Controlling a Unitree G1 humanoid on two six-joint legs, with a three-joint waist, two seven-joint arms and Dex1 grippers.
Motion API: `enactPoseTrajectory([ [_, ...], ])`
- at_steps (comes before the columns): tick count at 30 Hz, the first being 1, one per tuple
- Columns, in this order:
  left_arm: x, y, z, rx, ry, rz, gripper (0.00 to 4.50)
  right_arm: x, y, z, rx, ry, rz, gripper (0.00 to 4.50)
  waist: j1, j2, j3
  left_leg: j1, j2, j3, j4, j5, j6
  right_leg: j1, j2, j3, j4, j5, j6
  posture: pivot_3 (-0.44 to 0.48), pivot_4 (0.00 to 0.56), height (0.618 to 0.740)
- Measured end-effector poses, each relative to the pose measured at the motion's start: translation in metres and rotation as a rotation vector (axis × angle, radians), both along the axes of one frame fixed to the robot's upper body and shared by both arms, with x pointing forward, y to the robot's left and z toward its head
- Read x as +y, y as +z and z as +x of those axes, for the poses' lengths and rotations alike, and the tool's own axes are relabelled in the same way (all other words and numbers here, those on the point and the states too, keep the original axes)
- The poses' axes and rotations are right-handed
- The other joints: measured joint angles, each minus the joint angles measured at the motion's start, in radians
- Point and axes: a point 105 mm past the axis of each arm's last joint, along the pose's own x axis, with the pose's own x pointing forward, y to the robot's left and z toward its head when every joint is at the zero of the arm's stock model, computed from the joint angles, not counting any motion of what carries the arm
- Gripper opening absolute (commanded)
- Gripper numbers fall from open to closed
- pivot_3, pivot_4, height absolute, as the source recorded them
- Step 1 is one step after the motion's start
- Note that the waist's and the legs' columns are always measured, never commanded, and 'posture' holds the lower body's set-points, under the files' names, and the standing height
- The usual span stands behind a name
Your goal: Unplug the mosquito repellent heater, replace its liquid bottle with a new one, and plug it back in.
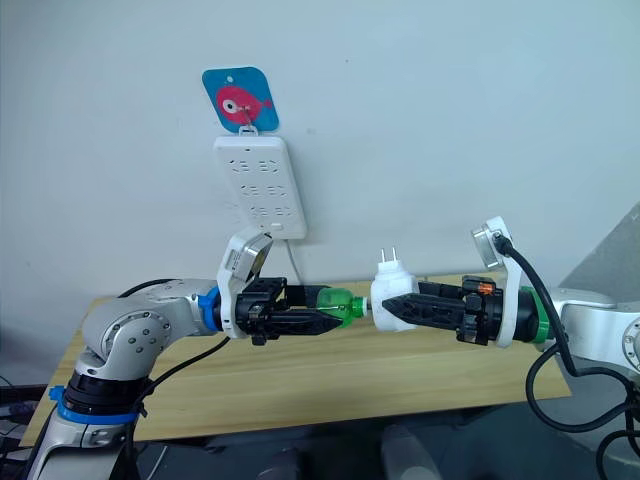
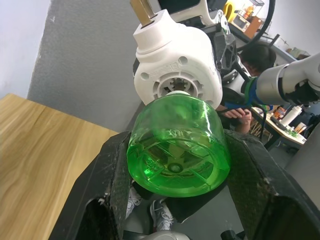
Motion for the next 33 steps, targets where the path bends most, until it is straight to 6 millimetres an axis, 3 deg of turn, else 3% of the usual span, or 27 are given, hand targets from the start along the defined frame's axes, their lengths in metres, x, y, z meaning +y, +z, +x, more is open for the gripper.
enactPoseTrajectory([
  [33,0.0031,0.0065,-0.0022,0.023,-0.018,-0.031,2.36,0.0000,0.0011,0.0002,0.025,0.003,0.037,3.04,0.001,0.000,0.000,0.000,0.000,0.000,0.000,0.000,0.000,0.000,0.000,0.000,0.000,0.000,0.000,-0.183,0.069,0.692],
])
